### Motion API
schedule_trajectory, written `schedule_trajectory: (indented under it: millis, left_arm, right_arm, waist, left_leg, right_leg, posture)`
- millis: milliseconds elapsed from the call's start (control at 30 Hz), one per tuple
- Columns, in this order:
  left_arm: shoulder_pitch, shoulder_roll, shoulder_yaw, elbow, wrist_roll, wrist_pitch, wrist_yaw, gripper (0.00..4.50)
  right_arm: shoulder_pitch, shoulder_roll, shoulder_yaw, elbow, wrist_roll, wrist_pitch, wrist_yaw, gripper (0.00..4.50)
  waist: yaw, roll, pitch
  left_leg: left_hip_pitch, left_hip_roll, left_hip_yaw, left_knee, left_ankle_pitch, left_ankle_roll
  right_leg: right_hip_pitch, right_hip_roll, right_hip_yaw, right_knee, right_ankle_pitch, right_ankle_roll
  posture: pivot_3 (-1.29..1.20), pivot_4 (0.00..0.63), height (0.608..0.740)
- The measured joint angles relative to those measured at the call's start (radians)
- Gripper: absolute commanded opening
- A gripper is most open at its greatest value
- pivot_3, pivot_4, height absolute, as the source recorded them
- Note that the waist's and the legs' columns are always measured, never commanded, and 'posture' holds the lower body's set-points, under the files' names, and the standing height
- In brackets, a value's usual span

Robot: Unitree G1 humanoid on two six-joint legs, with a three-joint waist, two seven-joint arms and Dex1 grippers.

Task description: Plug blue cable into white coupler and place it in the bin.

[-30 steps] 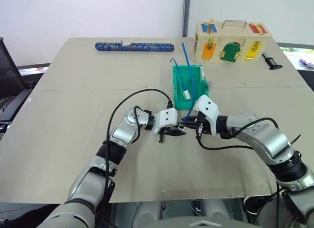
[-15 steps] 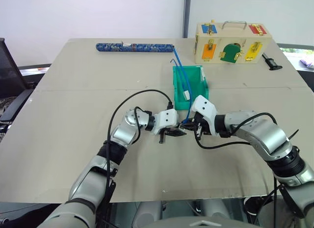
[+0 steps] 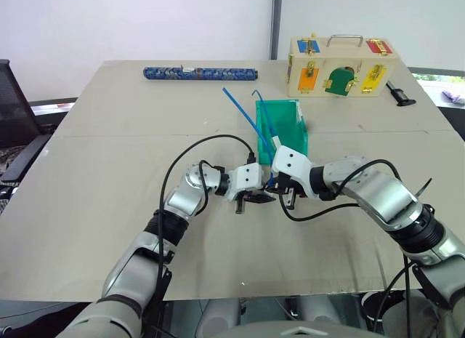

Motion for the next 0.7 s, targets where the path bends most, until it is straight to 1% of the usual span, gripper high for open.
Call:
schedule_trajectory:
  millis: [133,167,200,233,300,333,433,467,567,700]
  left_arm:
    - [0.015,0.004,0.005,-0.040,-0.001,0.048,0.012,0.67]
    - [0.021,0.005,0.008,-0.050,-0.002,0.059,0.016,0.67]
    - [0.026,0.006,0.009,-0.059,-0.002,0.068,0.019,0.67]
    - [0.032,0.006,0.007,-0.084,-0.002,0.087,0.021,0.67]
    - [0.051,0.005,0.007,-0.118,-0.011,0.112,0.025,0.67]
    - [0.061,0.006,0.010,-0.141,-0.016,0.133,0.026,0.67]
    - [0.080,0.010,0.015,-0.194,-0.039,0.200,0.027,0.67]
    - [0.088,0.014,0.017,-0.215,-0.045,0.227,0.028,0.67]
    - [0.102,0.019,0.028,-0.249,-0.063,0.287,0.037,0.67]
    - [0.100,0.008,0.080,-0.359,-0.164,0.492,0.068,0.67]
  right_arm:
    - [0.032,0.021,-0.024,0.031,-0.019,-0.078,0.015,0.00]
    - [0.055,0.033,-0.048,0.038,-0.015,-0.103,0.016,0.34]
    - [0.074,0.042,-0.067,0.044,-0.009,-0.122,0.017,0.55]
    - [0.113,0.055,-0.113,0.046,0.016,-0.148,0.023,0.87]
    - [0.171,0.070,-0.161,0.036,0.064,-0.166,0.032,1.65]
    - [0.201,0.076,-0.206,0.008,0.096,-0.177,0.034,2.18]
    - [0.233,0.055,-0.348,-0.112,0.164,-0.190,0.032,3.49]
    - [0.255,0.046,-0.405,-0.160,0.187,-0.199,0.023,3.85]
    - [0.316,0.035,-0.477,-0.264,0.227,-0.202,-0.001,3.85]
    - [0.468,0.004,-0.569,-0.411,0.220,-0.202,-0.091,3.85]
  waist:
    - [-0.001,-0.001,-0.002]
    - [-0.002,-0.001,-0.003]
    - [-0.003,-0.001,-0.002]
    - [-0.003,-0.001,-0.002]
    - [-0.002,0.000,0.000]
    - [-0.001,0.001,0.001]
    - [-0.001,0.001,0.001]
    - [0.000,0.001,0.001]
    - [0.000,0.001,0.001]
    - [0.002,0.001,0.002]
  left_leg:
    - [0.000,0.000,0.000,0.000,0.000,0.000]
    - [0.000,0.000,0.000,0.000,0.000,0.000]
    - [0.000,0.000,0.000,0.000,0.000,0.000]
    - [0.000,0.000,0.000,0.000,0.000,0.000]
    - [-0.002,0.000,-0.001,0.000,0.000,0.000]
    - [-0.004,0.000,-0.001,0.000,0.000,0.000]
    - [-0.004,0.000,-0.001,0.000,0.000,0.000]
    - [-0.004,0.000,-0.002,-0.001,0.000,0.000]
    - [-0.004,0.001,-0.003,-0.002,0.000,0.000]
    - [-0.005,0.001,-0.003,-0.001,0.000,0.000]
  right_leg:
    - [0.000,0.000,0.000,0.000,0.000,0.000]
    - [0.000,0.000,0.000,0.000,0.000,0.000]
    - [0.000,0.000,0.000,0.000,0.000,0.000]
    - [0.000,0.000,0.000,0.000,0.000,0.000]
    - [-0.002,0.000,0.000,0.000,0.000,0.000]
    - [-0.004,0.000,0.000,0.000,0.000,0.000]
    - [-0.004,0.000,0.000,0.000,0.000,0.000]
    - [-0.004,0.000,-0.001,0.000,0.000,0.000]
    - [-0.004,0.000,-0.002,0.000,0.000,0.000]
    - [-0.004,0.000,-0.002,0.000,0.000,0.000]
  posture:
    - [0.00,0.150,0.740]
    - [0.00,0.150,0.740]
    - [0.00,0.150,0.740]
    - [0.00,0.150,0.740]
    - [0.00,0.150,0.740]
    - [0.00,0.150,0.740]
    - [0.00,0.150,0.740]
    - [0.00,0.150,0.740]
    - [0.00,0.150,0.740]
    - [0.00,0.150,0.740]
